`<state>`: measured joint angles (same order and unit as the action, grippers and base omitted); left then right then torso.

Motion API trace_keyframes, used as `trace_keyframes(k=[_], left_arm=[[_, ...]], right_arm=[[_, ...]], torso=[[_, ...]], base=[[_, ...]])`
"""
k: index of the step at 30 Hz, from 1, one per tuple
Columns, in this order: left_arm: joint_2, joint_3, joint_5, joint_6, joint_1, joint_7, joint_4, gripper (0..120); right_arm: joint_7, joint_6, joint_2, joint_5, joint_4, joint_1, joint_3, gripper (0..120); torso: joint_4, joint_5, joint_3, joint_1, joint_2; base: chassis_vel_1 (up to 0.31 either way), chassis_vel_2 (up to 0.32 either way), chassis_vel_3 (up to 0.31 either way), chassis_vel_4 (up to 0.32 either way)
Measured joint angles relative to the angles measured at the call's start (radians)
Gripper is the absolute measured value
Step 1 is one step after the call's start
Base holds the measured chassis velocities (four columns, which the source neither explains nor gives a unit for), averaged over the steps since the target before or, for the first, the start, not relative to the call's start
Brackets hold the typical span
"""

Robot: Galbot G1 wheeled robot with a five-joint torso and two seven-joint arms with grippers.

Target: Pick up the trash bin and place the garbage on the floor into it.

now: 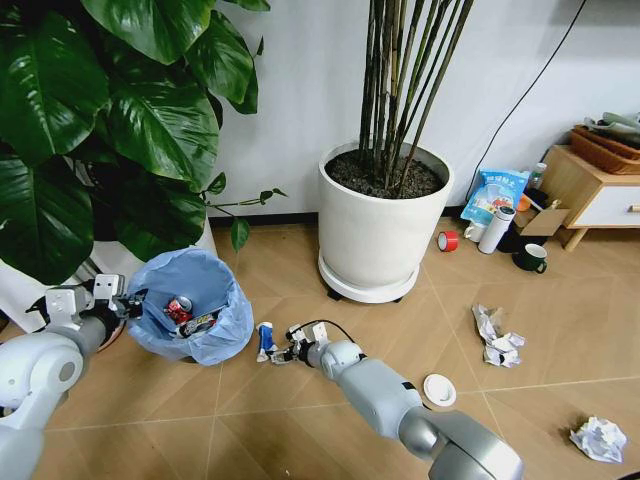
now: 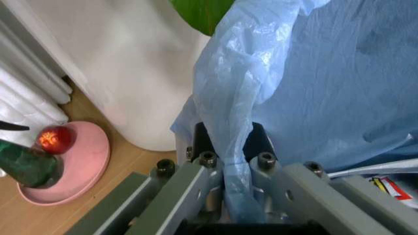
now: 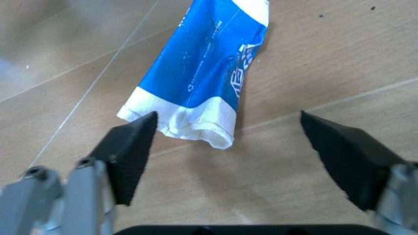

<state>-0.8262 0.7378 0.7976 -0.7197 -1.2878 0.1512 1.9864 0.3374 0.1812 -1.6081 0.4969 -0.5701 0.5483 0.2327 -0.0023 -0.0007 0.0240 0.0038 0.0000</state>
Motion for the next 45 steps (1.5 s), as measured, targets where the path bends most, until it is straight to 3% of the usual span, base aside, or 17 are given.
trace_keyframes(k=[4,9,12,15,17,23,34,45], left_arm=[[0.001,-0.005,0.0,0.001,0.006,0.002,-0.002,0],[0.001,-0.007,0.0,0.001,0.009,0.002,-0.003,0],[0.007,-0.008,0.001,0.001,0.012,0.002,-0.003,0],[0.009,-0.008,0.001,0.001,0.014,0.001,-0.005,0],[0.012,-0.008,0.001,0.001,0.015,0.0,-0.007,0],[0.011,-0.013,0.002,0.001,0.018,-0.001,-0.007,0],[0.009,-0.01,0.002,0.002,0.016,-0.003,-0.006,0],[0.0,-0.015,0.001,0.003,0.017,-0.007,-0.003,0]], right_arm=[[0.012,-0.007,0.0,0.0,0.006,-0.001,-0.002,61],[0.02,-0.01,0.0,0.001,0.01,-0.001,-0.004,50],[0.026,-0.015,0.0,0.005,0.015,-0.001,-0.004,32],[0.028,-0.016,0.0,0.006,0.016,-0.001,-0.004,30],[0.031,-0.017,0.0,0.007,0.017,0.0,-0.004,19],[0.037,-0.021,0.0,0.009,0.019,0.001,-0.007,0],[0.038,-0.024,0.0,0.008,0.017,0.003,-0.012,0],[0.025,-0.014,0.0,0.002,-0.106,0.03,-0.048,0]], torso=[[0.0,0.0,0.0,0.0,0.0],[0.0,0.0,0.0,0.0,0.0],[0.0,0.0,0.0,0.0,0.0],[0.0,0.0,0.0,0.0,0.0],[0.0,0.0,0.0,0.0,0.0],[0.0,0.0,0.0,0.0,0.0],[0.0,0.0,0.0,0.0,0.0],[0.0,0.0,0.0,0.0,0.0]], base=[[0.0,0.0,0.0,0.0],[0.0,0.0,0.0,0.0],[0.0,0.0,0.0,0.0],[0.0,0.0,0.0,0.0],[0.0,0.0,0.0,0.0],[0.0,0.0,0.0,0.0],[0.0,0.0,0.0,0.0],[0.0,0.0,0.0,0.0]])
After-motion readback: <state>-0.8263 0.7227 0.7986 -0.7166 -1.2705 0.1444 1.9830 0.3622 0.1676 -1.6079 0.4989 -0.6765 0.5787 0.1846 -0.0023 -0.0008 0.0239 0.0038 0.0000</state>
